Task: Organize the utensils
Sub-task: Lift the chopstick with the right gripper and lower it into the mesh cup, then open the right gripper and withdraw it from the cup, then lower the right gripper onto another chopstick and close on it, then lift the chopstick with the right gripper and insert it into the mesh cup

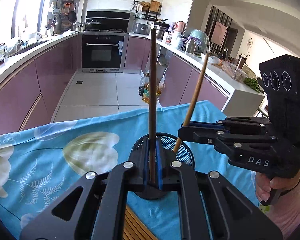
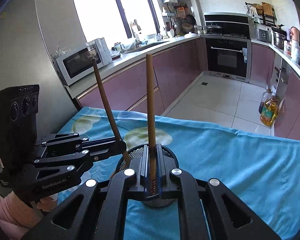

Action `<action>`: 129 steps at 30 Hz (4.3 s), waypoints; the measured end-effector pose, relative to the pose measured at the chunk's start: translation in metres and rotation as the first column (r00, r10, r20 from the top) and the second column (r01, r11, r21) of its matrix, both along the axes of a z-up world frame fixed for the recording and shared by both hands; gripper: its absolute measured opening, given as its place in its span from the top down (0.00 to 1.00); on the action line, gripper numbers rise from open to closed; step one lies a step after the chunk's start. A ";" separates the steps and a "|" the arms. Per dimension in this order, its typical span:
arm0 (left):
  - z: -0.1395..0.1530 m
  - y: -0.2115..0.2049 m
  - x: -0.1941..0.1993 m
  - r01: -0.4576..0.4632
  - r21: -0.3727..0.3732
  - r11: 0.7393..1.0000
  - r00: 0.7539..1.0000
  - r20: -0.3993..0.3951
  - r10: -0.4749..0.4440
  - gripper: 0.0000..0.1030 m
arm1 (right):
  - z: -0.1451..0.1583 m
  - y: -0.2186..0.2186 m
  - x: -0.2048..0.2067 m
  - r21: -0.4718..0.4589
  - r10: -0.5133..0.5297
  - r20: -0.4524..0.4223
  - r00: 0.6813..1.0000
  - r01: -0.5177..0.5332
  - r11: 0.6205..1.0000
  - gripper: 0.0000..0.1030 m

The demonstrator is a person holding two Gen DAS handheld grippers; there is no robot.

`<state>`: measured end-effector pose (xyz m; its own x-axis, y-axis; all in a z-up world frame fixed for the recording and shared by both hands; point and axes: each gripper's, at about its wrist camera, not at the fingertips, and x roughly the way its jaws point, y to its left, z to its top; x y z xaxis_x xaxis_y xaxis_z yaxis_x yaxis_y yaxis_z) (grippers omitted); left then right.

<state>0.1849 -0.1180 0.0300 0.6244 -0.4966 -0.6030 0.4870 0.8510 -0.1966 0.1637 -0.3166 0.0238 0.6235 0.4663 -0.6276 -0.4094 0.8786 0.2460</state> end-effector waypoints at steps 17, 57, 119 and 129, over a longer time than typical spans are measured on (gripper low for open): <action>-0.020 0.031 -0.008 -0.086 -0.009 0.996 0.995 0.047 0.086 0.71 | 0.005 -0.005 -0.019 0.069 -0.050 0.041 0.998 0.048 0.996 0.69; -0.133 0.089 -0.069 -0.140 0.150 0.979 0.976 -0.148 0.162 0.62 | -0.098 0.074 -0.084 -0.079 0.043 -0.143 0.989 -0.055 0.995 0.64; -0.135 0.083 -0.060 -0.138 0.132 0.982 0.969 -0.188 0.162 0.92 | -0.096 0.079 -0.069 -0.068 0.043 -0.160 0.986 -0.055 0.996 0.94; -0.140 0.083 -0.055 -0.113 0.145 0.983 0.969 -0.204 0.141 0.92 | -0.101 0.083 -0.063 -0.084 0.046 -0.179 0.983 -0.062 0.995 0.93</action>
